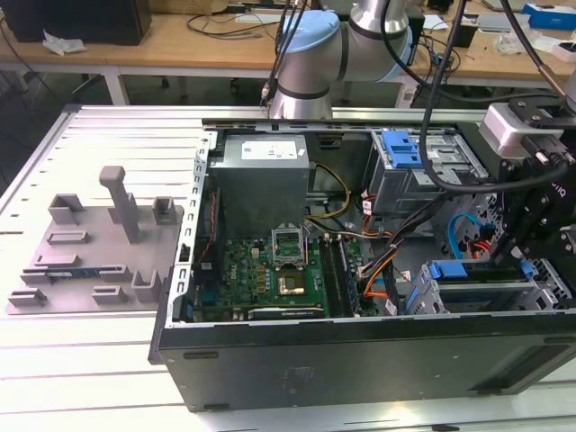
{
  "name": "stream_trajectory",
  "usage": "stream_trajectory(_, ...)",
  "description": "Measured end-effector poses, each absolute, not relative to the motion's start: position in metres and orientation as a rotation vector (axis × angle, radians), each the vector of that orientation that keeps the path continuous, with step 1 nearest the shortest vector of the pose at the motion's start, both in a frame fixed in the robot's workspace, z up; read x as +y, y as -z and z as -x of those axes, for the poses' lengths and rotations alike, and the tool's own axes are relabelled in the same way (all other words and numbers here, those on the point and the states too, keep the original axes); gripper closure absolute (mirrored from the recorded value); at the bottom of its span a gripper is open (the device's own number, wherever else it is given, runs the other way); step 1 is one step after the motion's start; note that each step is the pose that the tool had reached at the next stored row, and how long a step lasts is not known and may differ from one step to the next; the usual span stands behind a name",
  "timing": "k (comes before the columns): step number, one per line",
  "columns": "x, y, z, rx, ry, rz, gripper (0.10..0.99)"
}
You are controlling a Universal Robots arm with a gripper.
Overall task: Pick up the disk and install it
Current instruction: 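Insert the first disk wire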
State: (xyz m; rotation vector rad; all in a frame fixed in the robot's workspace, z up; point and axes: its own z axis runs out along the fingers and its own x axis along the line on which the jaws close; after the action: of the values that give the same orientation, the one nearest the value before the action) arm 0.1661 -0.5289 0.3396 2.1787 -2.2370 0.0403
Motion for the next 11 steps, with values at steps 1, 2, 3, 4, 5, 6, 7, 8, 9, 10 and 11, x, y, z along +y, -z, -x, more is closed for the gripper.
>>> stream_trajectory(1, -0.5288, -0.3392, -0.1661, -2.237, -0.040, -2.179, 0.918)
stream_trajectory(2, -0.5289, -0.3389, -0.1661, -2.237, -0.040, -2.179, 0.918)
stream_trajectory(3, -0.5289, -0.3385, -0.1662, -2.237, -0.040, -2.179, 0.918)
stream_trajectory(4, -0.5289, -0.3381, -0.1662, -2.237, -0.040, -2.179, 0.918)
stream_trajectory(5, -0.5289, -0.3375, -0.1662, -2.237, -0.040, -2.179, 0.918)
stream_trajectory(6, -0.5289, -0.3366, -0.1662, -2.237, -0.041, -2.179, 0.918)
stream_trajectory(7, -0.5289, -0.3361, -0.1662, -2.237, -0.041, -2.178, 0.918)
stream_trajectory(8, -0.5289, -0.3359, -0.1662, -2.237, -0.041, -2.179, 0.918)
stream_trajectory(9, -0.5288, -0.3356, -0.1662, -2.237, -0.040, -2.179, 0.918)
stream_trajectory(10, -0.5288, -0.3364, -0.1662, -2.238, -0.039, -2.179, 0.910)
stream_trajectory(11, -0.5288, -0.3390, -0.1662, -2.237, -0.040, -2.179, 0.843)
